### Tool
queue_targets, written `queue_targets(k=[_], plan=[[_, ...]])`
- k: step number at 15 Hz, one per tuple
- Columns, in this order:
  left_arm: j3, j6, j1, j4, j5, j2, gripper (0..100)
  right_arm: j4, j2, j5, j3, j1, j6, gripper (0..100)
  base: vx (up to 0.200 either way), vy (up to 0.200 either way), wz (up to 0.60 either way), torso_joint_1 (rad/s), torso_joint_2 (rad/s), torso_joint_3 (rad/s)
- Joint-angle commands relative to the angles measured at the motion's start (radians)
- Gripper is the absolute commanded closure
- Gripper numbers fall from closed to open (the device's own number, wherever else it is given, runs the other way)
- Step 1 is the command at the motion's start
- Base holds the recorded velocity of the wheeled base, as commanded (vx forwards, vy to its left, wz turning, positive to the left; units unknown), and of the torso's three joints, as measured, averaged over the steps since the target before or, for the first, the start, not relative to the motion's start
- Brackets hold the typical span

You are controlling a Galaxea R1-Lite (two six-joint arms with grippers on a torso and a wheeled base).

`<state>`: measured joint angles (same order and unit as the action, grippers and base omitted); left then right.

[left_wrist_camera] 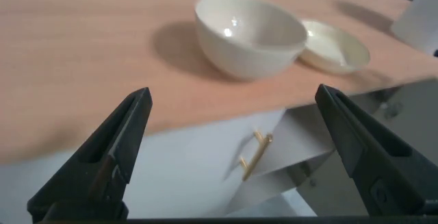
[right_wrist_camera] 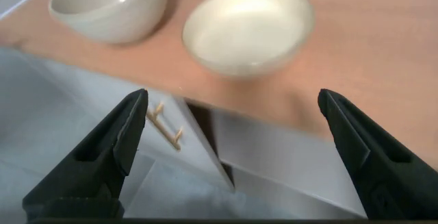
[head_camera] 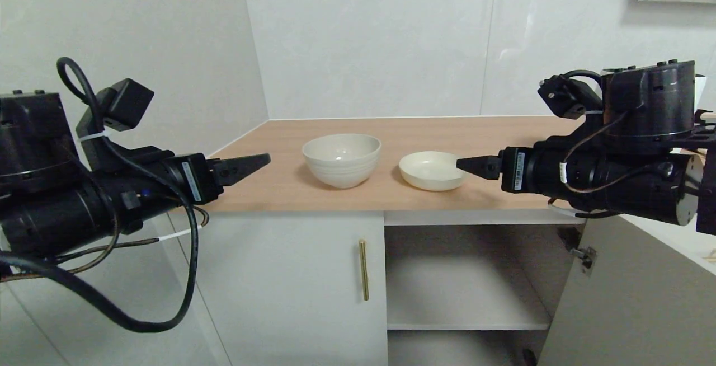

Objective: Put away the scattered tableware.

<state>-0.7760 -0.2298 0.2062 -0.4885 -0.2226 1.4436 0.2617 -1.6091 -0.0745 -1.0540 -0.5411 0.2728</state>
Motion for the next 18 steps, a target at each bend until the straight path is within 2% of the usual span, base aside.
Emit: queue_targets(k=[1,4,5,8,9,10,11,12,13,14,15,16,18], plan=[[-0.037,0.000,0.004,0.001,0.002,0.072,0,0.030,-0.054,0.010,-0.001,0.004,-0.001,0,0.000,0.000,0.00,0.178,-0.46,-0.290],[-0.106,0.000,0.006,0.010,0.003,0.150,0,0.062,-0.086,0.038,-0.017,0.020,-0.029,0,0.000,0.000,0.00,0.181,-0.47,-0.277],[-0.154,-0.002,0.006,0.039,0.003,0.175,0,0.074,-0.094,0.039,-0.024,0.020,-0.029,0,0.000,0.000,0.00,0.173,-0.44,-0.266],[-0.312,-0.002,0.027,0.269,0.011,0.227,0,0.048,-0.143,0.010,-0.098,0.024,-0.035,0,0.000,0.000,0.00,0.066,-0.16,-0.095],[-0.359,-0.002,0.048,0.415,0.019,0.227,0,-0.084,-0.156,-0.048,-0.169,0.032,-0.032,0,0.000,0.000,0.00,0.022,-0.06,-0.022],[-0.399,-0.003,0.061,0.521,0.017,0.230,0,-0.220,-0.170,-0.073,-0.251,0.035,-0.004,0,0.000,0.000,0.00,0.000,0.00,0.000],[-0.419,-0.011,0.067,0.553,0.019,0.236,0,-0.272,-0.176,-0.080,-0.282,0.035,0.029,0,0.000,0.000,0.00,0.000,0.00,0.000],[-0.445,-0.088,0.081,0.559,0.025,0.258,0,-0.334,-0.192,-0.091,-0.336,0.035,0.094,0,0.000,0.000,0.00,0.000,0.00,0.000],[-0.490,-0.218,0.094,0.553,0.060,0.285,0,-0.345,-0.215,-0.126,-0.353,0.036,0.108,0,0.000,0.000,0.00,0.000,0.00,0.000],[-0.522,-0.276,0.102,0.553,0.097,0.307,0,-0.341,-0.233,-0.166,-0.356,0.041,0.108,0,0.000,0.000,0.00,0.000,0.00,0.000],[-0.533,-0.293,0.108,0.553,0.131,0.319,0,-0.341,-0.244,-0.188,-0.362,0.041,0.108,0,0.000,0.000,0.00,0.000,0.00,0.000],[-0.545,-0.296,0.116,0.551,0.170,0.351,0,-0.341,-0.256,-0.200,-0.371,0.041,0.108,0,0.000,0.000,0.00,0.000,0.00,0.000],[-0.568,-0.301,0.127,0.551,0.213,0.406,0,-0.340,-0.264,-0.200,-0.373,0.047,0.109,0,0.000,0.000,0.00,0.000,0.00,0.000]])
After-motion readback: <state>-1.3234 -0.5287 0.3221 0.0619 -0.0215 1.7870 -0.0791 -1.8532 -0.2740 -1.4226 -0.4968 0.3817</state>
